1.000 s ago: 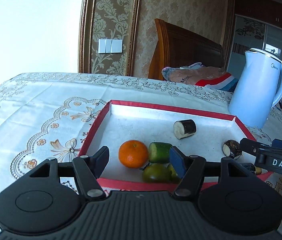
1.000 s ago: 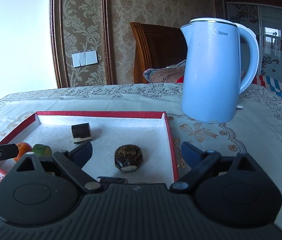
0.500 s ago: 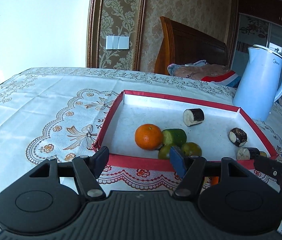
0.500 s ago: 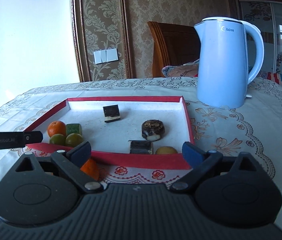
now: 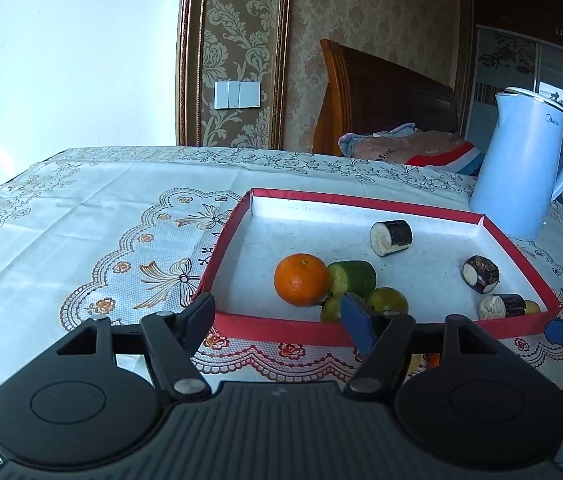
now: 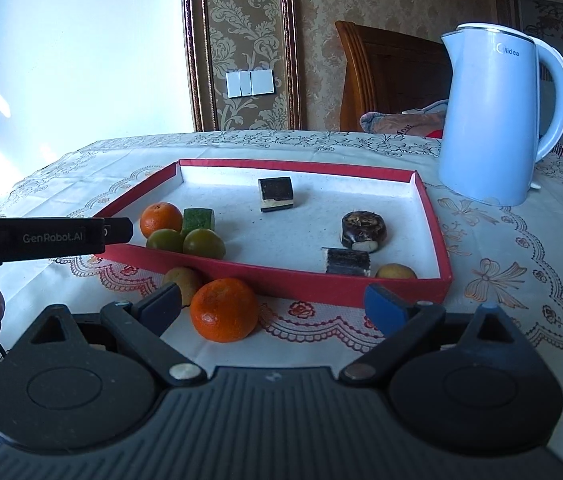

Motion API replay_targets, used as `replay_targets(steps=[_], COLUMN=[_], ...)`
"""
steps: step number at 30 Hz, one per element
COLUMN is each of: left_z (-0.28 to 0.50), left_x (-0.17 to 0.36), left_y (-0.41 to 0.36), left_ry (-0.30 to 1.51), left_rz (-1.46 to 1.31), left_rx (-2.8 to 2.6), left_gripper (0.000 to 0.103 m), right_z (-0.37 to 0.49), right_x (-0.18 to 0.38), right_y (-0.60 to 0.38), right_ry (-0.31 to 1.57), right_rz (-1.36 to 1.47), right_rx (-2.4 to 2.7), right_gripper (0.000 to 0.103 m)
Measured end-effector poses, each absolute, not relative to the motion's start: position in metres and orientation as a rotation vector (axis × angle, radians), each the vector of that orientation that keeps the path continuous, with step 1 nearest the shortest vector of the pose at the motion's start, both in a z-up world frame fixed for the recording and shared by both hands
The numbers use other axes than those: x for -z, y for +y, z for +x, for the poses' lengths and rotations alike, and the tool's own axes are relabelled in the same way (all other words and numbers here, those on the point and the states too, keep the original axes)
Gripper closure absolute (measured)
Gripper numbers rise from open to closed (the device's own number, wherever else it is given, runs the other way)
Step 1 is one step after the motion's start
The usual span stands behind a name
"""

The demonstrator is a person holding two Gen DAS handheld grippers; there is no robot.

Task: Organize fruits
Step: 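Lift both open tools out of the tray, then move the right tool to the orange beside the tray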

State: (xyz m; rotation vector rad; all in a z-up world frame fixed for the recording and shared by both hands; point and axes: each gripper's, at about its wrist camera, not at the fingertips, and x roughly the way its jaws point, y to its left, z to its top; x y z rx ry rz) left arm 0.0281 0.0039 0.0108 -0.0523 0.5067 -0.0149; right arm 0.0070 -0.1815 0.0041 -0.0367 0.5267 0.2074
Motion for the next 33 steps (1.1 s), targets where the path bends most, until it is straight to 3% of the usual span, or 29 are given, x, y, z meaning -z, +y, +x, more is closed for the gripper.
replay_targets(steps=[33], left_z=[0.020], left_x=[-0.007], left_y=[0.008], left_ry=[0.516], left_rz=[-0.050], left_rx=[0.005], left_gripper=[0.032], right_z=[0.009], right_x=[0.001], right_y=[-0.168], right_ry=[0.549], right_rz=[-0.082], right_rx=[-0.204], right_gripper=[0.002])
